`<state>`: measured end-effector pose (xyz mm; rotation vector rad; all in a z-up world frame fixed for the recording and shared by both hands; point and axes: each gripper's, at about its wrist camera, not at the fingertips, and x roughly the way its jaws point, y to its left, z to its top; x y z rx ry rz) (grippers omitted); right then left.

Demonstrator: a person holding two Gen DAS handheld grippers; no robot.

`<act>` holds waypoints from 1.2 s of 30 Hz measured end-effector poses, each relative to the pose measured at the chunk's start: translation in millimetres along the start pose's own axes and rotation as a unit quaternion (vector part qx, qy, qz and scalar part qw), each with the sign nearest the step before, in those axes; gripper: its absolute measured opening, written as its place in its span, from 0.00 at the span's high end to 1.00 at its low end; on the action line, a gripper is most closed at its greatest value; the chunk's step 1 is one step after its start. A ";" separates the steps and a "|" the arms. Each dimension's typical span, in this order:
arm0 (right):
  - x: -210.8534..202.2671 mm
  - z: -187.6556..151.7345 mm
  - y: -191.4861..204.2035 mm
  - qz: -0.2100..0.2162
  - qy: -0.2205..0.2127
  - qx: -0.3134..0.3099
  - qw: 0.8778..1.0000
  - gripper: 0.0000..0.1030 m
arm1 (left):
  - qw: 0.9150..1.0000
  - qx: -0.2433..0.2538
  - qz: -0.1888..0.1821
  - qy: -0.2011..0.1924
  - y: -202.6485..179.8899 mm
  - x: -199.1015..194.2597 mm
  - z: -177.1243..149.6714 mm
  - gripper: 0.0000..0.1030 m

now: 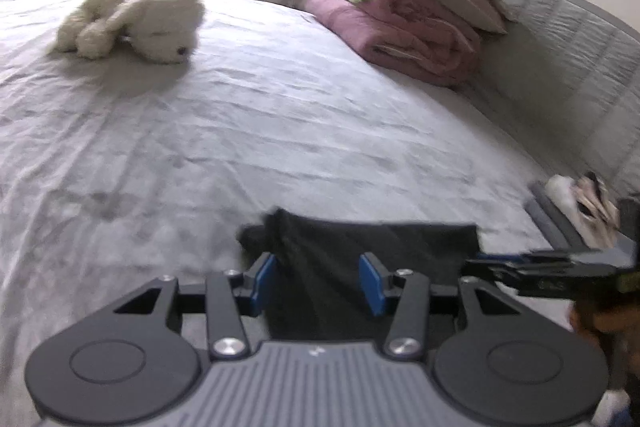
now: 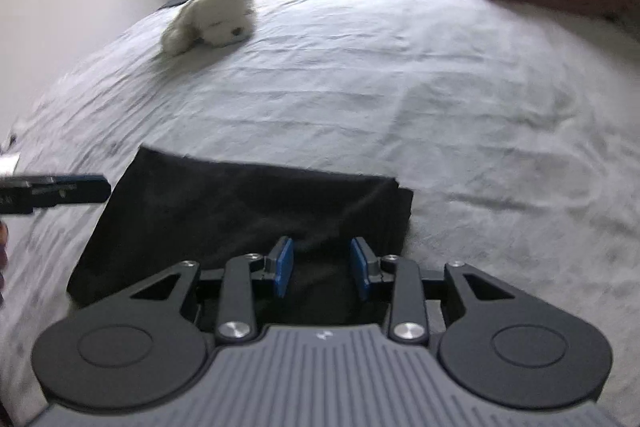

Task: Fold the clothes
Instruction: 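Grasp the black bundle edge with the left gripper while the right gripper grasps it too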

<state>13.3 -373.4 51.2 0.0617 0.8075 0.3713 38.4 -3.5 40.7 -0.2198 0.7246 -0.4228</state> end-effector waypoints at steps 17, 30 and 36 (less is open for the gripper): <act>8.9 15.6 -13.5 -0.008 -0.018 0.027 0.999 0.66 | 0.996 -0.089 0.029 0.016 32.5 37.2 13.2 0.53; 20.2 12.8 -12.7 -0.016 -0.010 0.021 1.000 0.67 | 0.995 -0.088 0.032 0.020 35.1 39.4 12.9 0.55; 15.7 13.2 -11.3 -0.018 -0.016 0.021 0.999 0.67 | 0.990 -0.137 0.011 0.022 47.3 31.5 16.8 0.65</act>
